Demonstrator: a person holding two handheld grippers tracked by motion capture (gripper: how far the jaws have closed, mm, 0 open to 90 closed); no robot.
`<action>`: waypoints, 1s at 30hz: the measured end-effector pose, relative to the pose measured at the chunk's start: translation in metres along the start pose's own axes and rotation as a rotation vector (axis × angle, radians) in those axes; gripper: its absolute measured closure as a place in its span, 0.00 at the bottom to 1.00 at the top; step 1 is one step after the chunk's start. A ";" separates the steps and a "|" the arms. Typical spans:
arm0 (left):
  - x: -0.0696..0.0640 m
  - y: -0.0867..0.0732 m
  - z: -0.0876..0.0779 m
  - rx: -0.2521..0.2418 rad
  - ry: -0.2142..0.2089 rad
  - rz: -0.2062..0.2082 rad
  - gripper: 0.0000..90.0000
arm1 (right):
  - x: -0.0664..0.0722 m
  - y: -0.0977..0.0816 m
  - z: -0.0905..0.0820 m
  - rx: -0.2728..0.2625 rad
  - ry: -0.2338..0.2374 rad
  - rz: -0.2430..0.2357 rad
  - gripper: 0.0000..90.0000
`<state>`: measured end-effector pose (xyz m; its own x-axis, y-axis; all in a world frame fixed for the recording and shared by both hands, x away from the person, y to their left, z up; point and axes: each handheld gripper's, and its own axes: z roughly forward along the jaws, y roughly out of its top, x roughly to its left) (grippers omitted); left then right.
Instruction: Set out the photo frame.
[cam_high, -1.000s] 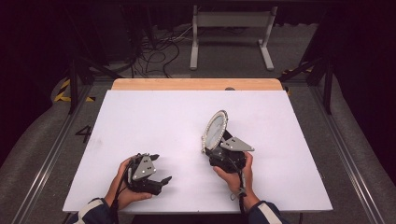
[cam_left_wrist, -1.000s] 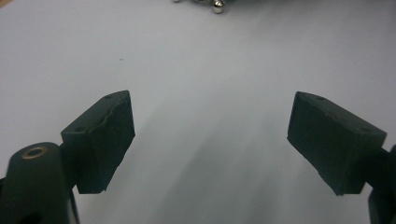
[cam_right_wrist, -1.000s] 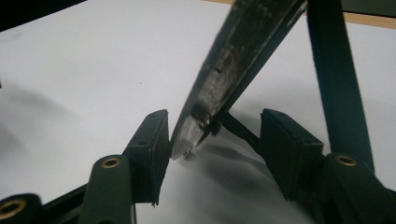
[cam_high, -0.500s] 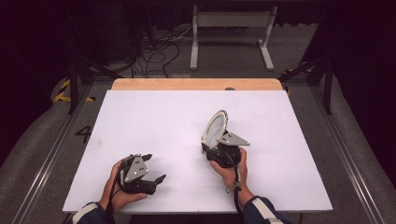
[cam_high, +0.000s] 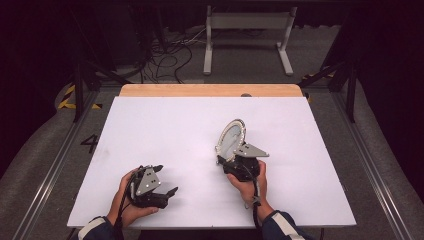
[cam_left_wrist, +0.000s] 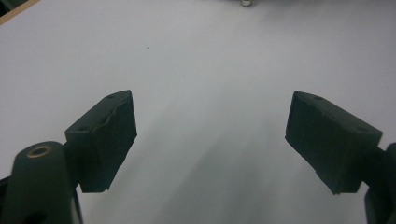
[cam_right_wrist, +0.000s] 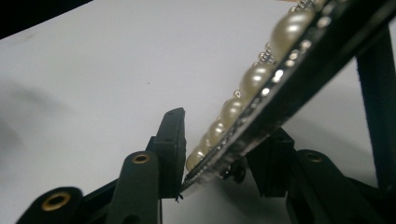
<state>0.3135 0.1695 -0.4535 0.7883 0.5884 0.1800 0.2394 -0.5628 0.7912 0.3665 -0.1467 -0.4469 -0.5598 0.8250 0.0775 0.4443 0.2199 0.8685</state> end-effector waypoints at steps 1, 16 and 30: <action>0.000 0.000 0.000 0.000 0.000 0.000 0.19 | 0.000 0.000 0.000 0.000 0.000 0.000 0.68; -0.001 0.003 0.004 0.016 -0.017 0.008 0.19 | -0.012 0.002 -0.005 0.036 0.089 -0.030 0.77; 0.030 0.048 0.046 -0.047 -0.080 0.005 0.22 | -0.021 0.002 -0.011 0.066 0.150 -0.040 0.81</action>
<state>0.3744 0.1331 -0.4368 0.8325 0.5364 0.1387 0.2100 -0.5371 0.8170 0.3719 -0.1690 -0.4412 -0.6739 0.7291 0.1196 0.4618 0.2893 0.8385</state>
